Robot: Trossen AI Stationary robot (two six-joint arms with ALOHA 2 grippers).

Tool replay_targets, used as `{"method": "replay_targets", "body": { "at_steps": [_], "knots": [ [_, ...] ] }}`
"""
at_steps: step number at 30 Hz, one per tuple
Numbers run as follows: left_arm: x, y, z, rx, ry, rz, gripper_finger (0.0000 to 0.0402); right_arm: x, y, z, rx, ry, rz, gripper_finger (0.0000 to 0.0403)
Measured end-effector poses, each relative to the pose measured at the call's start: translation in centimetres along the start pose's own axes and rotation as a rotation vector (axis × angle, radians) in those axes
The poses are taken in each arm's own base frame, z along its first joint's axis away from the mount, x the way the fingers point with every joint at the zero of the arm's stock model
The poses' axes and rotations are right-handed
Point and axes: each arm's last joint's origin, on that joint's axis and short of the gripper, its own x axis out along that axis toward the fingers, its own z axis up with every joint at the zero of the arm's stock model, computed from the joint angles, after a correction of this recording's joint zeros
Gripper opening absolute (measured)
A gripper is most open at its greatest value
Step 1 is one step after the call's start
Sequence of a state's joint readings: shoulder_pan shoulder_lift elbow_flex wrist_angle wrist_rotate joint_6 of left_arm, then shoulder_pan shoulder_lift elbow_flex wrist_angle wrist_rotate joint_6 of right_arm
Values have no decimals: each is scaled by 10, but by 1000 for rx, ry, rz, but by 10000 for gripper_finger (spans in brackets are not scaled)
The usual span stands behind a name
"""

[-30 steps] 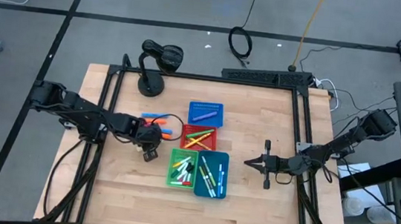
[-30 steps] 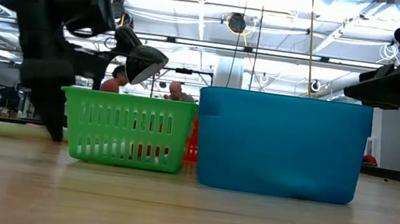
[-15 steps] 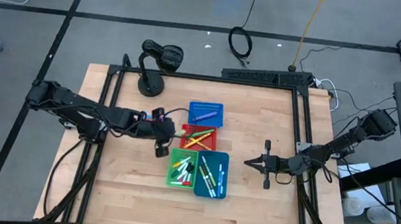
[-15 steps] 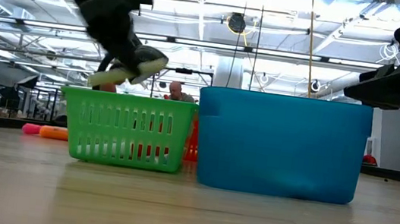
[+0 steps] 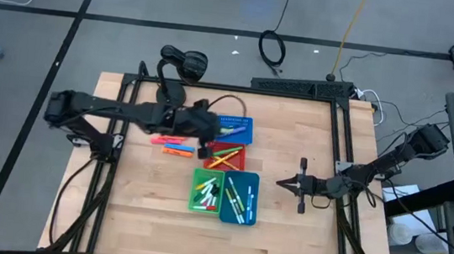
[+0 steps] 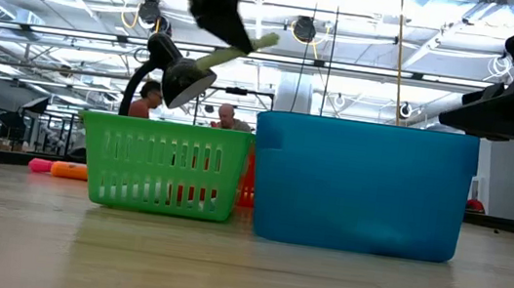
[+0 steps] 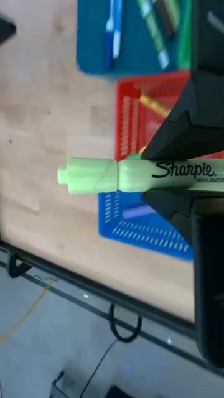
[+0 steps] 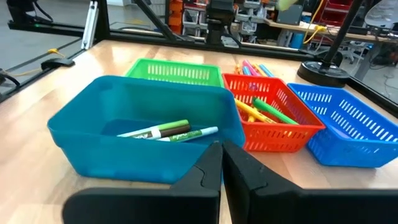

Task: Pick & Place Markers
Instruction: Put the large green highlighter pen into the blue bin, then put the bottom large orange highlighter pen into the blue bin

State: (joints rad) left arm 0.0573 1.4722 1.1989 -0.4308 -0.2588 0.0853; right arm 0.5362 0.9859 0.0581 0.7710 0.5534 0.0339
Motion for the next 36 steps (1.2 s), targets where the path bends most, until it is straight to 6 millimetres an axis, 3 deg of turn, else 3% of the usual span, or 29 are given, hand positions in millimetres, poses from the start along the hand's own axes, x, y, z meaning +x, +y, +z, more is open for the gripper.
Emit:
{"method": "replay_targets", "body": {
  "at_steps": [6,15,19,26,36],
  "knots": [
    [35,17,14,33,76,-26,59,0,0,0,7,-3,4,0],
    [110,26,-14,86,178,-57,73,0,0,0,5,-1,4,0],
    [132,31,-23,62,174,-80,85,0,0,0,3,2,5,0],
    [143,35,-28,16,178,-71,79,0,0,-1,3,6,4,0],
    [142,34,-26,-34,178,0,164,0,0,-1,0,11,4,0]
  ]
}}
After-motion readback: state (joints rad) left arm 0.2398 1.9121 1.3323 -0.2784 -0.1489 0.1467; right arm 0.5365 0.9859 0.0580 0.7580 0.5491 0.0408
